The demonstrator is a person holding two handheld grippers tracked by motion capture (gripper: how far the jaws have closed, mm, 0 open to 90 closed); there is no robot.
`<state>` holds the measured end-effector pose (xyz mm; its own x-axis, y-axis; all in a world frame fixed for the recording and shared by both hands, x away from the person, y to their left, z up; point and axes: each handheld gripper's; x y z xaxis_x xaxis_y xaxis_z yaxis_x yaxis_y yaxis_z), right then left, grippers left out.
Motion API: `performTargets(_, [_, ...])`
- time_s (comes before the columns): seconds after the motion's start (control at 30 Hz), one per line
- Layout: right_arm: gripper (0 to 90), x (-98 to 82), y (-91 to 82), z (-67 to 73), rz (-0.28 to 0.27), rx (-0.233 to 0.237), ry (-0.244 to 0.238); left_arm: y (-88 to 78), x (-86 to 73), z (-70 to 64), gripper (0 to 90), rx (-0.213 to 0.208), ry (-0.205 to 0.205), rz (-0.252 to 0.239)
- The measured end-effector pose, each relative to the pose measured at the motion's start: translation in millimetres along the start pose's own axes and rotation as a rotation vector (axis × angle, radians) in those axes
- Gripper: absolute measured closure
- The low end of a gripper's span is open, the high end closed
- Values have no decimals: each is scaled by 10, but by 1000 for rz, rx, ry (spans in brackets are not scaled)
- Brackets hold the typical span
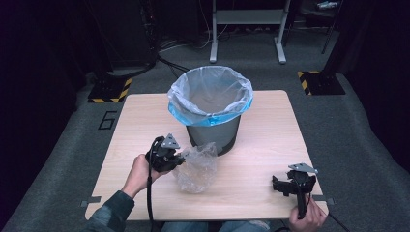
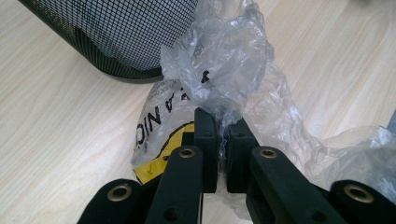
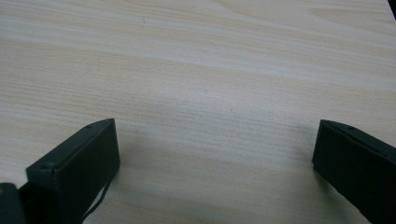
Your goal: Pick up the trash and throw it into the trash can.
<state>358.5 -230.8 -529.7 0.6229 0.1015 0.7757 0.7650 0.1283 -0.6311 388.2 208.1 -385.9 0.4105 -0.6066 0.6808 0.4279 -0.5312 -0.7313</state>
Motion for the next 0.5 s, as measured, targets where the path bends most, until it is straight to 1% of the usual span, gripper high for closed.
performTargets(0.17, [0,0,-1,0,1,0,0,-131,21,9,860,10,-9,-9])
performTargets(0.23, [0,1,0,0,1,0,1,-180,43,14,860,19,-6,-6])
performTargets(0.3, [0,0,0,0,0,0,0,-197,53,18,860,21,-4,-12])
performTargets(0.33, [0,1,0,0,1,1,0,-229,75,25,860,13,-14,-20])
performTargets(0.37, [0,0,0,0,1,0,0,-229,75,25,861,13,-14,-20])
performTargets(0.47, [0,0,0,0,1,1,0,-297,126,25,861,16,-5,-23])
performTargets(0.5, [0,1,0,0,1,0,1,-297,126,25,861,16,-5,-23])
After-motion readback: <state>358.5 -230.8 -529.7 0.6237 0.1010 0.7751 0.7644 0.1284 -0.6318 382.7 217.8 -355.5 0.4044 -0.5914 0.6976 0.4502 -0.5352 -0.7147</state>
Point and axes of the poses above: each handheld gripper's, and its own axes: y roughly forward along the jaws, x roughly out of its top, z roughly to its left, and after that the axes turned 5 degrees about -z, right-handed
